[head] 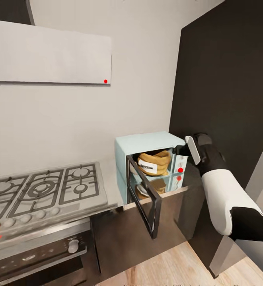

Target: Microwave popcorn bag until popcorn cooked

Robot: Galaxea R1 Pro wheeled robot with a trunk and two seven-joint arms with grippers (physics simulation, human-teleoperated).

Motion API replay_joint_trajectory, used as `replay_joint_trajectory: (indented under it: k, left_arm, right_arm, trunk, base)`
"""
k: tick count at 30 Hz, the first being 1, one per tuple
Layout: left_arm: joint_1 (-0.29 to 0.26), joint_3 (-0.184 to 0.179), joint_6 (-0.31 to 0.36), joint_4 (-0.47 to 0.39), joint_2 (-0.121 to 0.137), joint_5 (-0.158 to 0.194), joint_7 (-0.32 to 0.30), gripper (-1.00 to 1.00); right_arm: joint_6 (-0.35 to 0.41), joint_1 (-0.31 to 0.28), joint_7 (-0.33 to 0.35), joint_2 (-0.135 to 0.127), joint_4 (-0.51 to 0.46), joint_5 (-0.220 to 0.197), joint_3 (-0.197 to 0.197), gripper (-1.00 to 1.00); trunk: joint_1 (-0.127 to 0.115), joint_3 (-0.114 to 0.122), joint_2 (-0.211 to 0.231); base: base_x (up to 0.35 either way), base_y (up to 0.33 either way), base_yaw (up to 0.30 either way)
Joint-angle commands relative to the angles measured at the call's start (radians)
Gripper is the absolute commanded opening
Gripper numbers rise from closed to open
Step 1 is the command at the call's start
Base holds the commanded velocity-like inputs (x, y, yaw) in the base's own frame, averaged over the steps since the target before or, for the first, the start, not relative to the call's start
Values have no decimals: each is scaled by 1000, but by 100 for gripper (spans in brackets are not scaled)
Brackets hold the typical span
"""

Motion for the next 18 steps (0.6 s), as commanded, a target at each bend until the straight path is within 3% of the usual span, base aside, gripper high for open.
replay_joint_trajectory:
  k: [1, 2, 4, 6, 9, 11, 13, 15, 18]
  left_arm:
    - [0, 1, -2, -2, 0, 4, 2, 100]
    - [0, 1, -2, -2, 0, 4, 2, 100]
    - [0, 1, -2, -2, 0, 4, 2, 100]
    - [0, 1, -2, -2, 0, 4, 2, 100]
    - [0, 2, -2, -2, 0, 3, 2, 100]
    - [0, 2, -2, -2, 0, 3, 2, 100]
    - [0, 2, -2, -2, 0, 3, 2, 100]
    - [0, 2, -2, -2, 0, 3, 2, 100]
    - [0, 2, -2, -3, 0, 4, 2, 100]
  right_arm:
    - [3, 20, 16, -3, 1, -5, 1, 100]
    - [3, 36, 35, -5, 1, -2, 2, 100]
    - [3, 89, 141, -22, -6, 5, 7, 100]
    - [-84, 123, 273, -52, -9, 10, 23, 100]
    - [-207, 175, 390, -105, -11, 10, 73, 100]
    - [-272, 208, 447, -118, -11, 12, 84, 100]
    - [-407, 265, 518, -124, -11, 14, 90, 100]
    - [-497, 287, 538, -124, -1, 10, 91, 100]
    - [-543, 311, 547, -124, 6, 9, 91, 100]
  trunk:
    - [0, -1, -1]
    - [0, -1, -1]
    - [0, -1, -1]
    - [0, -1, -1]
    - [0, -1, -1]
    - [0, -1, -1]
    - [0, -1, -1]
    - [0, -1, -1]
    - [0, -1, -1]
  base:
    - [-96, 0, 0]
    - [-62, 0, 0]
    - [-24, 0, 0]
    - [-6, 0, 0]
    - [-1, 0, 0]
    - [0, 0, 0]
    - [0, 0, 0]
    - [0, 0, 0]
    - [0, 0, 0]
